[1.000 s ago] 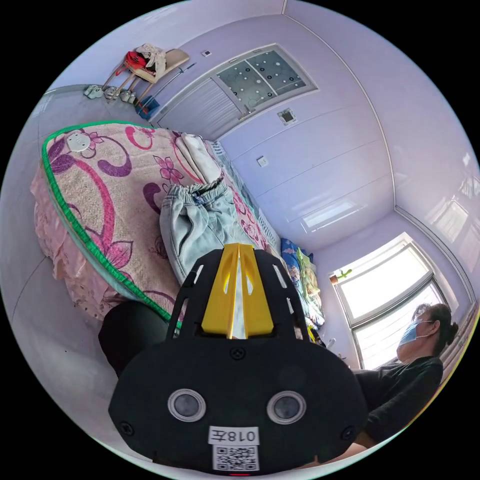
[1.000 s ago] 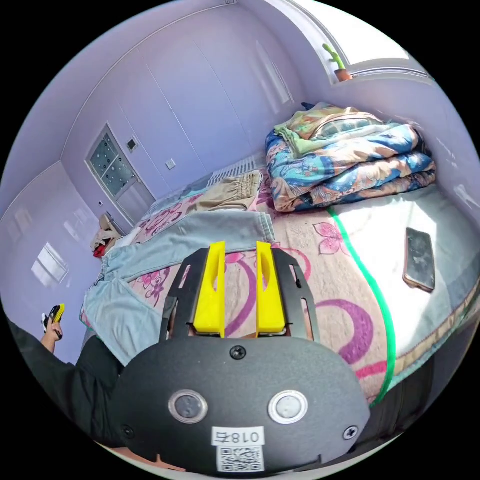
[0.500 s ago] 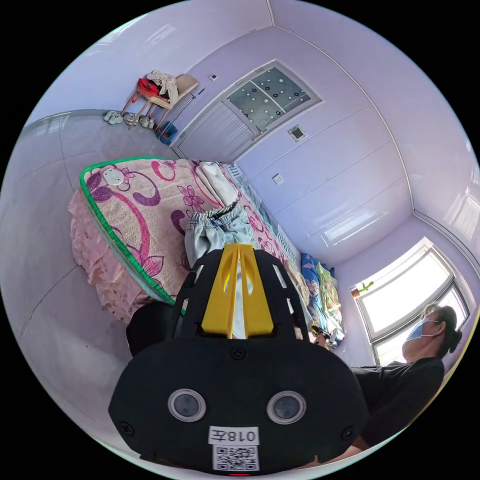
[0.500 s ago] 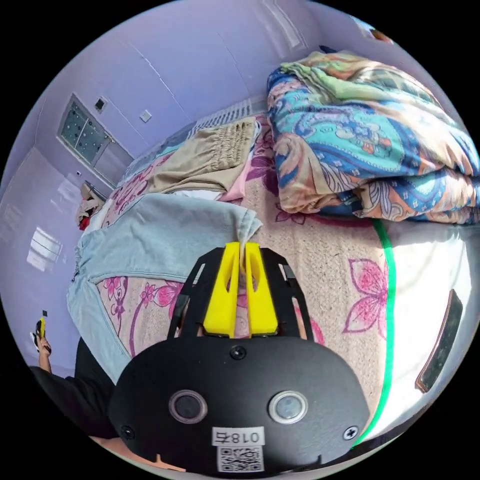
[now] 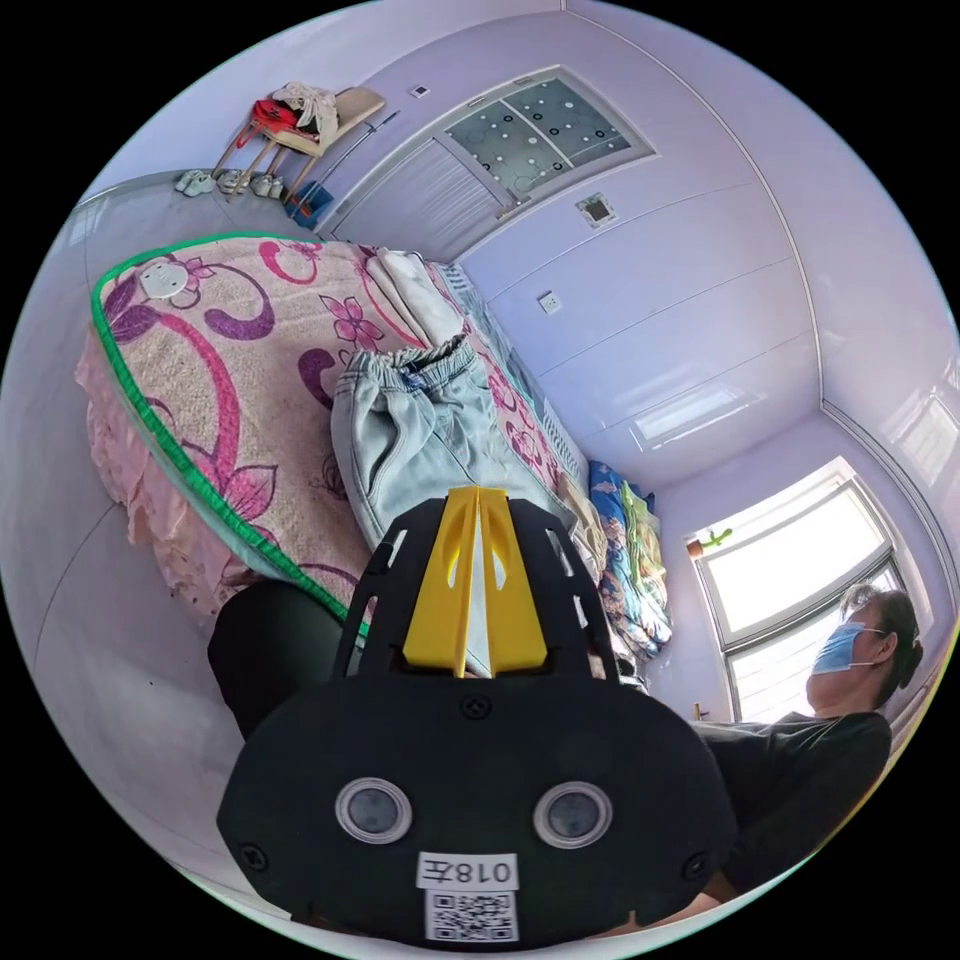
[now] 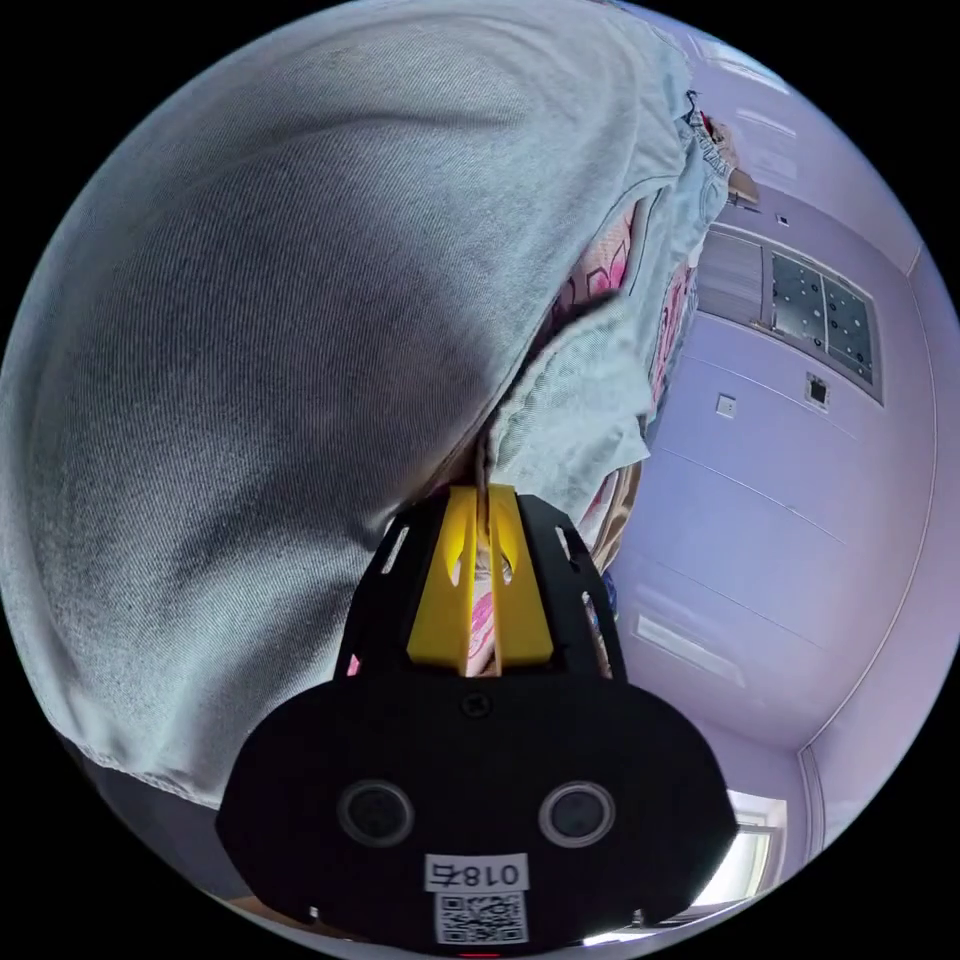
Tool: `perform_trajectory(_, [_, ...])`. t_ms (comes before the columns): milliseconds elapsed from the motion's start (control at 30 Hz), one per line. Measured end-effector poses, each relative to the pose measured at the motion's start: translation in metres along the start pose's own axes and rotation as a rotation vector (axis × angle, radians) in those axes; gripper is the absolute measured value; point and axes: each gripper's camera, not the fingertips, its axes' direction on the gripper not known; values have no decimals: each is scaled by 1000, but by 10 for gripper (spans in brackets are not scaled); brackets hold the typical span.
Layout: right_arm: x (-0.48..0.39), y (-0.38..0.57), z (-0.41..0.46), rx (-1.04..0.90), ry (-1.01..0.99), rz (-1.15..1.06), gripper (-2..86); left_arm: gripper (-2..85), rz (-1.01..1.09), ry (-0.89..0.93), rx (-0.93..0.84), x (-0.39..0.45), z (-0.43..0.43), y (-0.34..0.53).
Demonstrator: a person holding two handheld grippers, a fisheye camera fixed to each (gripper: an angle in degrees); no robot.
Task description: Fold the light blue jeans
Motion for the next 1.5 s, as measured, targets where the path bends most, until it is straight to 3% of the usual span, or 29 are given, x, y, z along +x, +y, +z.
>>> perform_trajectory(267, [33, 18, 13, -11, -28, 158, 6, -10, -105, 24, 130, -32, -35, 14])
perform_trajectory(367, [89, 44, 29, -30, -141, 392, 8, -10, -117, 28, 135, -30, -35, 13])
perform_trajectory(433, [159, 102, 64, -66, -354, 765, 10, -10, -102, 23, 128, -24, -36, 9])
perform_trajectory(567, [214, 254, 151, -89, -681, 1448, 19, -10, -63, -10, 121, -10, -49, 3])
perform_trajectory(633, [182, 346, 228, -156, -920, 1786, 30, -10, -64, -13, 131, -9, -56, 3])
perform_trajectory(700, [137, 389, 269, -166, -1115, 1977, 52, -10, -80, -18, 140, -12, -63, 5])
perform_trajectory(800, [79, 430, 279, -4, -1122, 2291, 82, -10, -111, -32, 158, -18, -70, 8])
perform_trajectory(900, [59, 442, 268, 23, -998, 2329, 89, -10, -134, -43, 157, -23, -71, 4])
perform_trajectory(1033, [75, 442, 238, 159, -772, 2191, 84, -10, -131, -53, 134, -19, -61, -11])
perform_trajectory(1100, [96, 433, 229, 275, -722, 2071, 77, -10, -121, -53, 118, -16, -53, -18])
perform_trajectory(1200, [132, 404, 238, 352, -823, 1848, 66, -10, -101, -38, 87, -9, -40, -25])
perform_trajectory(1267, [146, 386, 257, 315, -918, 1772, 63, -10, -80, -25, 60, -4, -32, -28])
perform_trajectory(1333, [151, 366, 293, 124, -989, 1735, 65, -10, -60, -18, 41, 0, -31, -29])
perform_trajectory(1400, [145, 366, 311, -70, -939, 1796, 65, -9, -35, -8, 37, 5, -34, -31])
perform_trajectory(1467, [142, 377, 298, -57, -806, 1905, 61, -9, 6, 10, 52, 12, -46, -33])
perform_trajectory(1500, [141, 385, 278, 60, -744, 1953, 60, -9, 18, 10, 55, 13, -49, -34])
